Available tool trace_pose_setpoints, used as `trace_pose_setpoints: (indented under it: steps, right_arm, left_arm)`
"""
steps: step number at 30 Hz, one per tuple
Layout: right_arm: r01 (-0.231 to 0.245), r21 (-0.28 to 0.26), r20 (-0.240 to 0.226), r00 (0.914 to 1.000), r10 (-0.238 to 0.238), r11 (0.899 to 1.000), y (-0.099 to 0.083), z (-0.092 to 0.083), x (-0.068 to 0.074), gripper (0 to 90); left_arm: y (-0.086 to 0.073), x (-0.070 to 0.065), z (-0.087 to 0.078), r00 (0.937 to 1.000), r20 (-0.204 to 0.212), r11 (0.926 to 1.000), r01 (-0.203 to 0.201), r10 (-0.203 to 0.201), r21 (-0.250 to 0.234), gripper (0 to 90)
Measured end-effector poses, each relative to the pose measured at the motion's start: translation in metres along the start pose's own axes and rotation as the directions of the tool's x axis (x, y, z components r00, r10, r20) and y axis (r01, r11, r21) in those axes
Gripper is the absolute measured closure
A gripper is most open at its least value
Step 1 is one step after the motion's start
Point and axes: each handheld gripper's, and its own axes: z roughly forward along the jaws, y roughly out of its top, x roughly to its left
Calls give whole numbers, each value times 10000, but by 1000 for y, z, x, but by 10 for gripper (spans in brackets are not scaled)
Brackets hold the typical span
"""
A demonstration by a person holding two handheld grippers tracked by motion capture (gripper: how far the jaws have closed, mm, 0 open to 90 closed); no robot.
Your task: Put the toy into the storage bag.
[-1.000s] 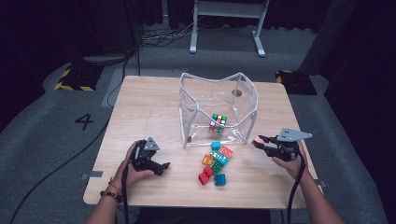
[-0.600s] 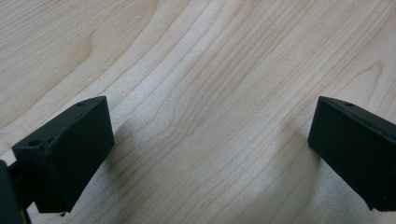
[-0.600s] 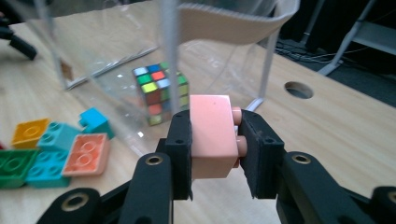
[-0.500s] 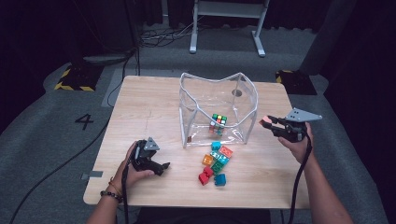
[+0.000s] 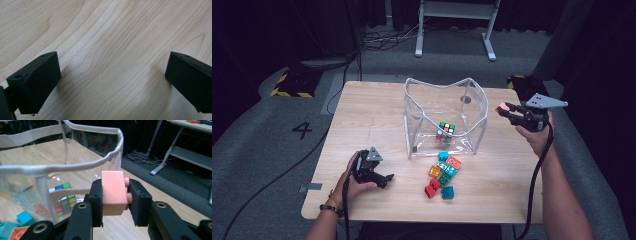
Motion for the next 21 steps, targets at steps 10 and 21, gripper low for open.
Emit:
trace_pose_setpoints:
  steps: [10, 21]
  right_arm:
    - [111, -81, -51, 9999, -112, 9999, 33, 9, -11, 668]
    - [81, -81, -237, 9997, -83, 9999, 57, 23, -14, 668]
  left_arm:
    - [0, 0, 0, 10000, -5, 10000, 13, -13, -11, 4]
    - [0, 0, 0, 10000, 3, 10000, -4, 4, 1, 4]
